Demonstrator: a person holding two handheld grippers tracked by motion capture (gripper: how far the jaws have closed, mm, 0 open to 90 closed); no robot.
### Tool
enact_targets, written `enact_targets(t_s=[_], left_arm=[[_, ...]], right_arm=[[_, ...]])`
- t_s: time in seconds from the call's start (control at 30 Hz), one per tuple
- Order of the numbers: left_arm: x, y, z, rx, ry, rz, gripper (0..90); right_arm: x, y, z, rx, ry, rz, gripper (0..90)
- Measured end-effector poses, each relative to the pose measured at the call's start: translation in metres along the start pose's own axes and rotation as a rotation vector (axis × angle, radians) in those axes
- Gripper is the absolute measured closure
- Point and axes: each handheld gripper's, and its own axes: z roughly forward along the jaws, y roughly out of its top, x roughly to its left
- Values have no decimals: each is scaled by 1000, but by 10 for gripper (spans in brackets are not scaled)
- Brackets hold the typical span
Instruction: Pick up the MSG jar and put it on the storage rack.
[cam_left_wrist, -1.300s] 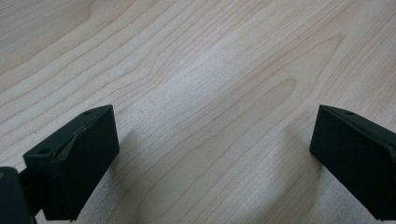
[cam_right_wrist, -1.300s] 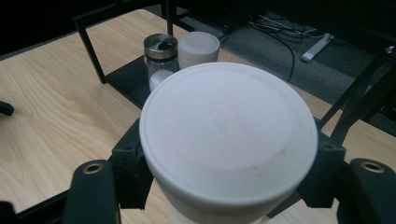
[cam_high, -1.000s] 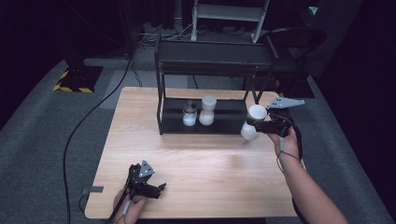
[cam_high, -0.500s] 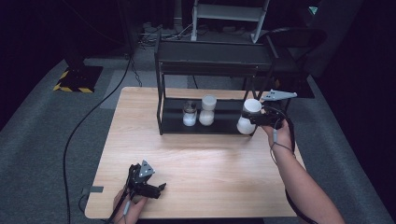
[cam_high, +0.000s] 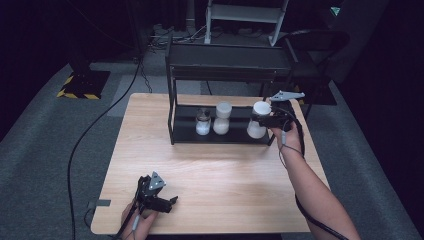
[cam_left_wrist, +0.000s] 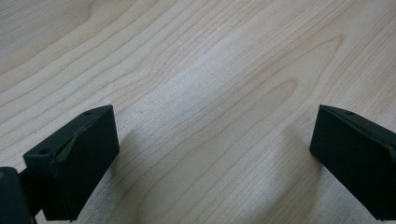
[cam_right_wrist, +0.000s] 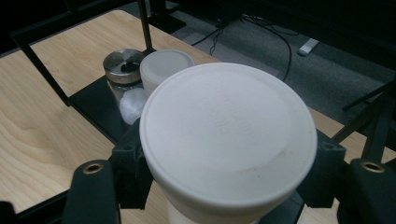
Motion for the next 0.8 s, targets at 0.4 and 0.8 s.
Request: enact_targets(t_s=[0.4, 0.8], left_arm=[[0, 0, 0, 0, -1, 0, 12], [0, 0, 0, -1, -4, 4, 12]], right_arm=[[1, 11, 35, 44, -13, 14, 332], [0, 12, 66, 81, -24, 45, 331]])
